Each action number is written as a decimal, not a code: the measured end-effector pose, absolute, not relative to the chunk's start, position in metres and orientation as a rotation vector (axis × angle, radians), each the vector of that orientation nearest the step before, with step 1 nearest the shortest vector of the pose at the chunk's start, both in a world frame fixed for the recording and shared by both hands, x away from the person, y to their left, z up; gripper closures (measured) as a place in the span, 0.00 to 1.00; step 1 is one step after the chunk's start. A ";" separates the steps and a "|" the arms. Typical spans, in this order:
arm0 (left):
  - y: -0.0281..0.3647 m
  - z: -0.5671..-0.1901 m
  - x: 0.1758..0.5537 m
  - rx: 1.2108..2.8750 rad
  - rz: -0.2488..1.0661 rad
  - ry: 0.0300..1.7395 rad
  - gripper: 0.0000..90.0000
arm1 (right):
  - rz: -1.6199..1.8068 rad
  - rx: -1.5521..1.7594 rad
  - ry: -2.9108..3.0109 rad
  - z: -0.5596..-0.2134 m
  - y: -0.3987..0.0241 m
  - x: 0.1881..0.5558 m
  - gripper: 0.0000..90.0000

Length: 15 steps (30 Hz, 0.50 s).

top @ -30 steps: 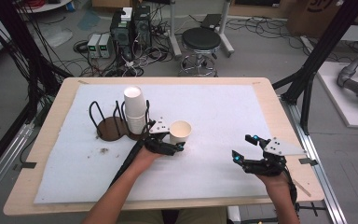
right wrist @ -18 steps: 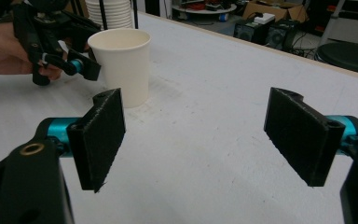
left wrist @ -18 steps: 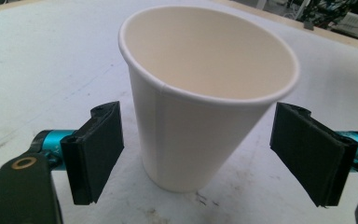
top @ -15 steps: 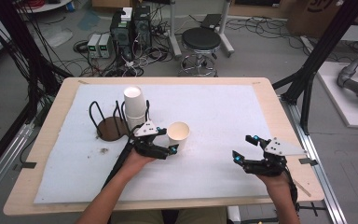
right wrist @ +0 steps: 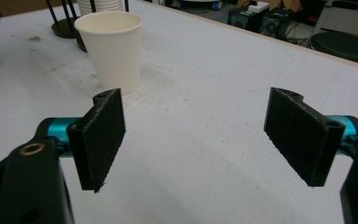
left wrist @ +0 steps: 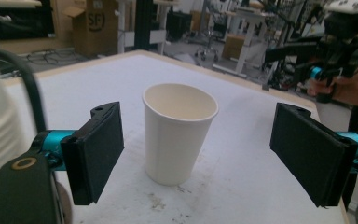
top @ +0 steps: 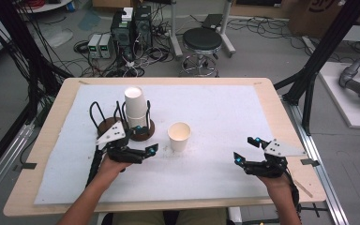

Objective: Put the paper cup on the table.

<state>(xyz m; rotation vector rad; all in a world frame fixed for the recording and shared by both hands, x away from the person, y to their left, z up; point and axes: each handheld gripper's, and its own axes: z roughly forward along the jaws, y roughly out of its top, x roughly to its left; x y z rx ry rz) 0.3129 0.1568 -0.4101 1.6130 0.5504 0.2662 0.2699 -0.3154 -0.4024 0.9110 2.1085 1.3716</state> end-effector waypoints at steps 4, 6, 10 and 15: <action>0.179 -0.408 0.306 1.563 0.290 0.568 0.19 | 1.362 0.914 2.110 -0.402 -0.315 0.269 0.23; 0.189 -0.409 0.303 1.550 0.315 0.577 0.19 | 1.353 0.910 2.111 -0.402 -0.314 0.269 0.23; 0.205 -0.410 0.298 1.538 0.348 0.589 0.20 | 1.339 0.922 2.116 -0.403 -0.314 0.269 0.23; 0.221 -0.413 0.290 1.520 0.377 0.593 0.20 | 1.333 0.925 2.113 -0.403 -0.313 0.268 0.23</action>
